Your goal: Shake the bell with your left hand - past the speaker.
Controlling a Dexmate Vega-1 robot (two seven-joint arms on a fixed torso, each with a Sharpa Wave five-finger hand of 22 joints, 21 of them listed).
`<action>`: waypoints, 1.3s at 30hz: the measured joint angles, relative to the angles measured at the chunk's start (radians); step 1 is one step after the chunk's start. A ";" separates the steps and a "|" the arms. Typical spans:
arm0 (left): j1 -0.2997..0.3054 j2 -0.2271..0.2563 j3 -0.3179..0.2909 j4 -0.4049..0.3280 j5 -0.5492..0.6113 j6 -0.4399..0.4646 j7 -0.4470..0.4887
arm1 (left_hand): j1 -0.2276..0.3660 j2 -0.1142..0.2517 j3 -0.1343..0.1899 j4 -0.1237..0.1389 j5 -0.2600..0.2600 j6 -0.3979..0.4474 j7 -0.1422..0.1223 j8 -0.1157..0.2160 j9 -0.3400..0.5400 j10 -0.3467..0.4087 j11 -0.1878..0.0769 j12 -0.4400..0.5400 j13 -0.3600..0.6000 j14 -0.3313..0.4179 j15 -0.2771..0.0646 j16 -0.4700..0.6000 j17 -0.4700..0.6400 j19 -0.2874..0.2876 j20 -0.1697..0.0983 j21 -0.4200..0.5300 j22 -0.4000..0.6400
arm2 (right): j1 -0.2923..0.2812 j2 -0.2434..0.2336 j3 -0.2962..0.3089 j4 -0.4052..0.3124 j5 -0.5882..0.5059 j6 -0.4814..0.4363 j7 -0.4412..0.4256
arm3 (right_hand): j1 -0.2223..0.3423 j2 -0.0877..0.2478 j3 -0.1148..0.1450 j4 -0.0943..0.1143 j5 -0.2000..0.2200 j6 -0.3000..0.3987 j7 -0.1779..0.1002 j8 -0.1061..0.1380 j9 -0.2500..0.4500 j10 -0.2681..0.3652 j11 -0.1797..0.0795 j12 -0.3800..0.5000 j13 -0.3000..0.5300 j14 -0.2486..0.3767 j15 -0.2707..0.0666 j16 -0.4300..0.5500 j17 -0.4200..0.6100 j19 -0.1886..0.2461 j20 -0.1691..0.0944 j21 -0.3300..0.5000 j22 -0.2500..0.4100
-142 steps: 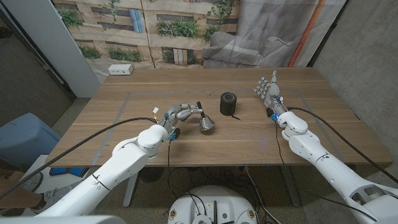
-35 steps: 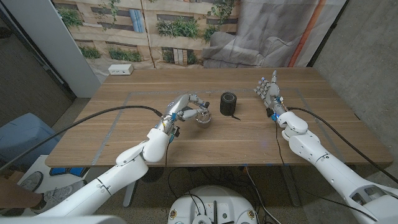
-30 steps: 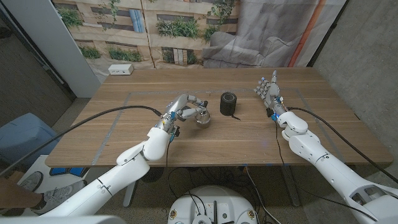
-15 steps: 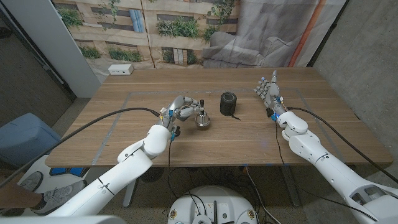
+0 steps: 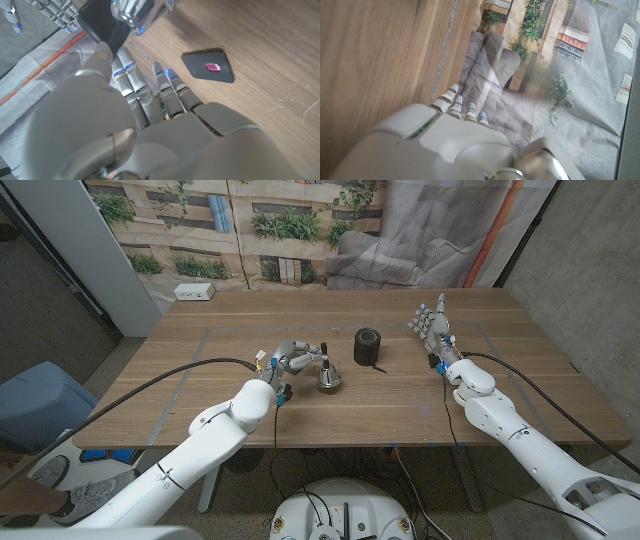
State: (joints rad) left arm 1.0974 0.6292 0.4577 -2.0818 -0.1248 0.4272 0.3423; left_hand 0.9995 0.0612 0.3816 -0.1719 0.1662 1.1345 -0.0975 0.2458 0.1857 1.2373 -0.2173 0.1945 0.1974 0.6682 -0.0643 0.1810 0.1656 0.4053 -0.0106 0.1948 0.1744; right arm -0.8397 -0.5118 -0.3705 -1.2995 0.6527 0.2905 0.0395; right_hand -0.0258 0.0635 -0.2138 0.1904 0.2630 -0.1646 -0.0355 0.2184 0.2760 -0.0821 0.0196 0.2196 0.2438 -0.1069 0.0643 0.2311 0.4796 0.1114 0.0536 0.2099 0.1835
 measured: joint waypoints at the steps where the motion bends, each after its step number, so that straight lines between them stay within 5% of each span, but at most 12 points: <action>1: -0.001 0.000 -0.001 -0.003 -0.017 0.010 0.003 | 0.000 0.000 0.000 0.000 0.000 0.000 0.000 0.000 0.000 0.000 0.000 0.000 0.000 0.000 0.000 0.000 0.000 0.000 0.000 0.000 0.000 | 0.000 0.000 0.000 0.000 0.000 0.000 0.000 | 0.000 0.000 0.000 0.000 0.000 0.000 0.000 0.000 0.000 0.000 0.000 0.000 0.000 0.000 0.000 0.000 0.000 0.000 0.000 0.000 0.000; 24: -0.010 0.016 -0.020 -0.051 -0.268 0.128 0.055 | 0.000 0.000 0.002 0.002 0.005 0.000 0.000 0.000 0.000 0.002 0.001 -0.003 -0.005 0.000 0.000 0.000 -0.003 0.000 0.000 0.000 0.000 | 0.000 0.000 0.000 0.000 0.000 0.000 0.000 | 0.000 0.000 0.000 0.000 0.000 0.000 0.000 0.000 0.000 0.000 0.000 0.000 0.000 0.000 0.000 0.000 0.000 0.000 0.000 0.000 0.000; 39: -0.009 0.089 0.035 -0.025 -0.175 -0.048 0.070 | 0.000 -0.001 0.002 0.002 0.004 0.000 0.000 0.000 0.000 0.002 0.001 -0.004 -0.004 0.000 0.000 0.000 -0.003 0.000 0.000 0.000 0.000 | 0.000 0.001 0.000 0.001 0.000 0.000 0.000 | 0.000 0.000 0.000 0.000 0.000 0.000 0.000 0.000 0.000 0.000 0.000 0.000 0.000 0.000 0.000 0.000 0.000 0.000 0.000 0.000 0.000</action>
State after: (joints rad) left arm 1.0886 0.7179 0.4923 -2.1068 -0.2996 0.3797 0.4119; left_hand 0.9997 0.0606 0.3839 -0.1697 0.1702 1.1344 -0.0975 0.2459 0.1857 1.2393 -0.2159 0.1908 0.1934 0.6681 -0.0643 0.1810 0.1629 0.4053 -0.0105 0.1948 0.1744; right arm -0.8396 -0.5113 -0.3707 -1.2990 0.6526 0.2908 0.0393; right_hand -0.0258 0.0635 -0.2138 0.1904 0.2630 -0.1646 -0.0355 0.2184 0.2760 -0.0821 0.0196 0.2196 0.2438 -0.1069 0.0642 0.2311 0.4796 0.1114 0.0536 0.2099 0.1835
